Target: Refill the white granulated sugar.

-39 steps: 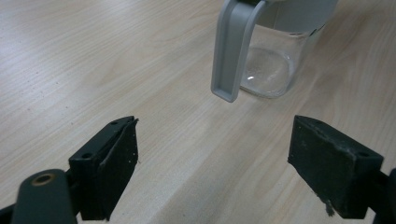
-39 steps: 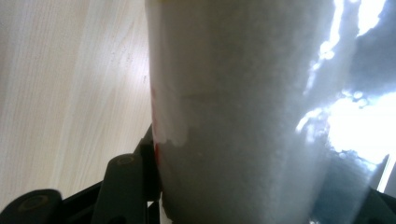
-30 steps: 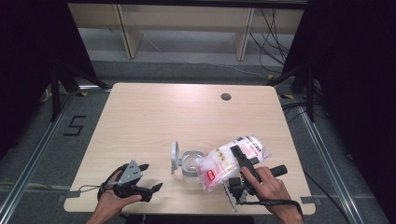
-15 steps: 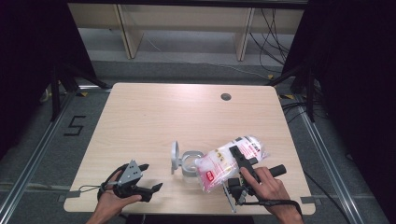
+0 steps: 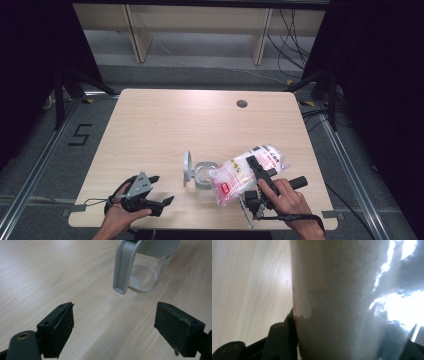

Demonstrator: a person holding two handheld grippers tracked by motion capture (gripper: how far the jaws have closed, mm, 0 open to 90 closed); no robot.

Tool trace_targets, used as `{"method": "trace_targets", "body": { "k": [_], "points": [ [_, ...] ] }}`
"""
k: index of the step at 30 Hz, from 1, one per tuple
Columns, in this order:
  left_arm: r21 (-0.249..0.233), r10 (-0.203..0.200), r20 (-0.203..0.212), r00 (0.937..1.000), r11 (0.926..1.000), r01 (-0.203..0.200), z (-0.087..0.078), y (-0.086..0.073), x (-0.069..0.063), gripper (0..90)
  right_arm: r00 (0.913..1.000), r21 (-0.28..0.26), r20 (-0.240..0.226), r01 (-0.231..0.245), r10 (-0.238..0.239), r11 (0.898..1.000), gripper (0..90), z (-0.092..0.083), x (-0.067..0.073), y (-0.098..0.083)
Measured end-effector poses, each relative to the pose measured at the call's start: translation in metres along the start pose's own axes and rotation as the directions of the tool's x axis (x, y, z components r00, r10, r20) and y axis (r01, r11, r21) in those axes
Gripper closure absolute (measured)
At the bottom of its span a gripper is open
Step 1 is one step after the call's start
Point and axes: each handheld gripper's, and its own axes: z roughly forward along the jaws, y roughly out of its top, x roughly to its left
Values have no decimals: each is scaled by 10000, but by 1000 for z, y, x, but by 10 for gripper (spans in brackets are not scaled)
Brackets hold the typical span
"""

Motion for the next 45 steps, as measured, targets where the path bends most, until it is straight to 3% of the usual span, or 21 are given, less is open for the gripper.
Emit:
{"method": "trace_targets", "body": {
  "k": [3, 4, 9, 12, 16, 17, 18, 19, 20, 24, 25, 26, 27, 30, 31, 33, 36, 37, 40, 42, 45],
  "points": [
    [102, 90, -68, 9999, 9999, -89, 0, 0, 1, 155, 9986, -130, 1, 526, -526, 9985, 506, 1, -5, 2],
    [-158, -45, -164, 9999, 9999, 43, 2, -1, -1, 154, 9994, -16, -135, 312, -312, 9995, 506, 1, -3, 2],
    [107, 74, -66, 10000, 9999, -74, -1, 0, 1, 154, 9980, -110, 16, 626, -626, 9980, 506, 2, -6, 2],
    [22, -26, -56, 10000, 10000, 27, -1, 0, 0, 155, 9998, -94, 54, 209, -209, 9997, 506, 2, -2, 2],
    [103, 77, -85, 9999, 9999, -76, 0, 0, 1, 154, 9987, 9, -104, 489, -489, 9988, 506, 1, -4, 3],
    [146, 83, -77, 9999, 9999, -82, -1, 0, 1, 155, 9999, 37, -102, -57, 57, 10000, 506, 1, 0, 3],
    [17, 61, -177, 9998, 10000, -61, 0, 0, 0, 155, 9998, -110, 16, 181, -181, 9998, 506, 2, -1, 4],
    [38, 62, -160, 9999, 10000, -61, 0, 0, 0, 154, 9964, -228, 14, 848, -848, 9961, 507, 2, -7, 5],
    [35, 59, -162, 9999, 10000, -58, 0, 0, 0, 155, 9988, -159, 68, 480, -479, 9987, 507, 2, -3, 4],
    [34, 48, -154, 9999, 10000, -48, 0, 0, 0, 155, 9999, -71, -7, 124, -124, 9999, 507, 4, -2, 5],
    [37, 56, -155, 9999, 10000, -56, 0, 0, 0, 155, 9991, -225, 25, 420, -420, 9989, 507, 6, -5, 5],
    [41, 58, -154, 9999, 10000, -58, 0, 0, 0, 155, 9998, 69, -84, 196, -195, 9998, 507, 5, -4, 5],
    [149, 78, -72, 9999, 9999, -77, -1, 0, 1, 155, 9984, -69, -26, 564, -564, 9984, 507, 6, -6, 5],
    [139, 68, -37, 10000, 9999, -67, -1, 0, 1, 155, 9978, -186, 42, 656, -655, 9977, 507, 7, -9, 5],
    [129, 61, -44, 10000, 9999, -60, -1, 0, 1, 154, 9996, -47, -44, 292, -292, 9996, 507, 6, -6, 5],
    [70, -13, -19, 10000, 10000, 13, -1, 0, 0, 154, 9997, -32, 31, 228, -228, 9997, 507, 7, -5, 3],
    [128, 51, -42, 10000, 9999, -50, -1, 0, 1, 155, 9980, -3, -26, 639, -639, 9980, 507, 6, -8, 2],
    [135, 75, -42, 10000, 9999, -74, -1, 0, 1, 155, 9998, 65, 28, 217, -217, 9997, 507, 5, -4, 1],
    [137, 64, -39, 10000, 9999, -64, -1, 0, 1, 155, 9978, 64, -90, 659, -659, 9978, 508, 3, -8, 2],
    [96, 12, -37, 10000, 10000, -12, -1, 0, 1, 154, 9999, 76, 15, 172, -172, 9998, 508, 3, -3, 2],
    [119, 53, -37, 10000, 9999, -53, -1, 0, 1, 154, 9975, -96, 35, 701, -701, 9975, 508, 4, -8, 4]
  ]
}}
